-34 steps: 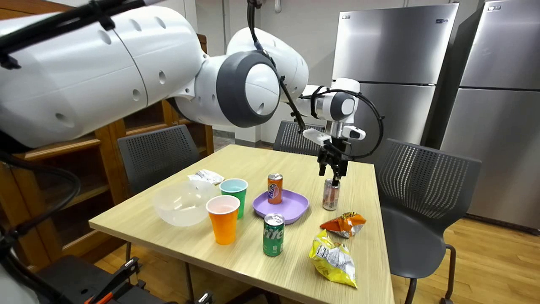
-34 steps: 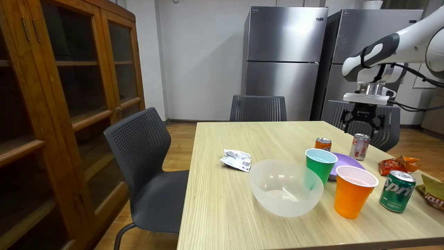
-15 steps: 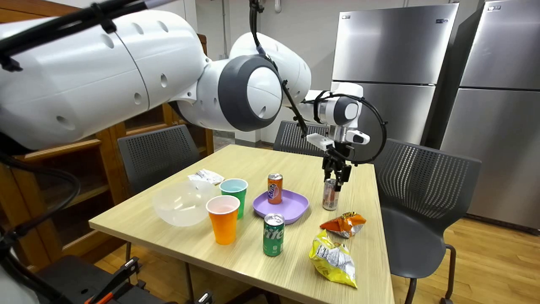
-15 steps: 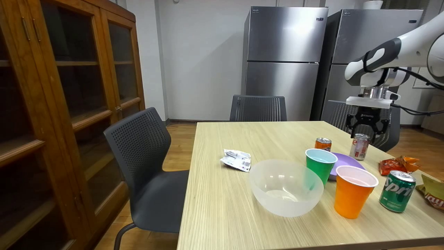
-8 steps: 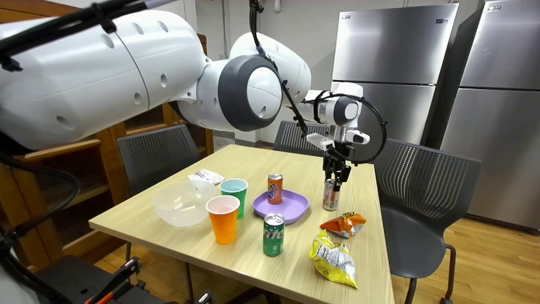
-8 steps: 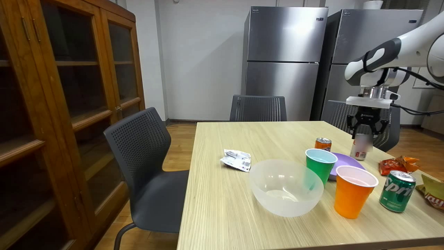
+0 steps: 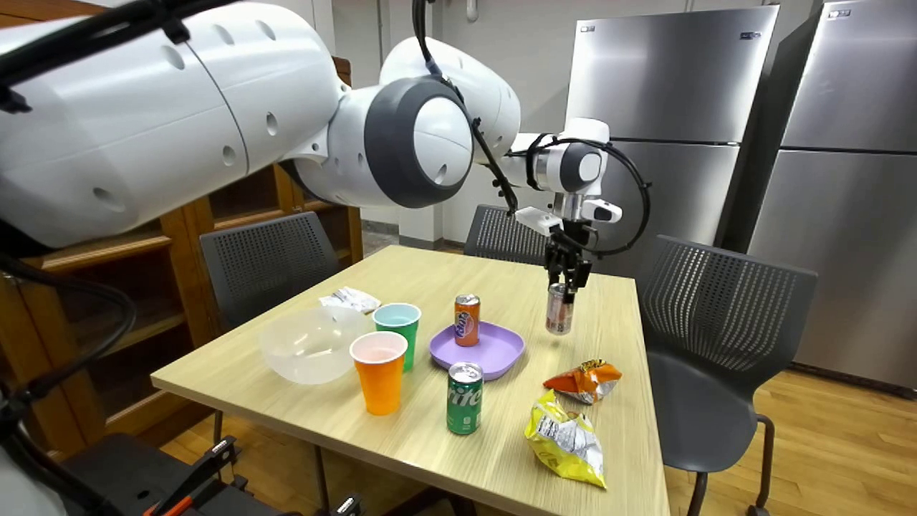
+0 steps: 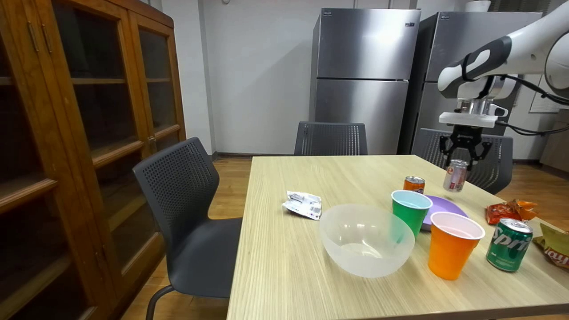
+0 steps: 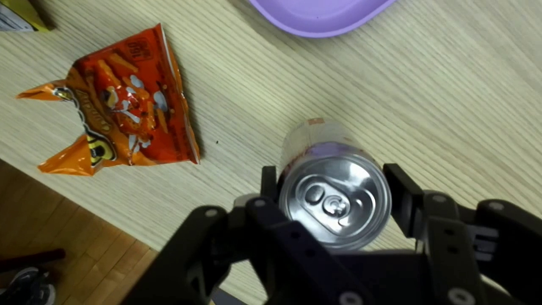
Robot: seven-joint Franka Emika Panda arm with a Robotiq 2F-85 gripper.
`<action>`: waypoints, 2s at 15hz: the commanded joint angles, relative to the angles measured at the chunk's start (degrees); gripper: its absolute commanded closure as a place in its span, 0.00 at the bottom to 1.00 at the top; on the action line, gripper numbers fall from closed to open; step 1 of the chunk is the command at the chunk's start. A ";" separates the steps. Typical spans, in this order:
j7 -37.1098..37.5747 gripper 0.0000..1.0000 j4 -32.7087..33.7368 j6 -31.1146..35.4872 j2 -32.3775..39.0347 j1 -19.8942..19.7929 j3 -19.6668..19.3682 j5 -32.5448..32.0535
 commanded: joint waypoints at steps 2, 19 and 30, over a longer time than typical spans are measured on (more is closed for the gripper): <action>-0.80 0.62 -2.50 -1.54 -4.63 1.68 0.21 -0.19; -1.03 0.62 -25.44 2.35 -21.25 7.94 -0.52 -0.86; 0.21 0.62 -49.69 10.39 -32.38 9.82 -1.36 -0.66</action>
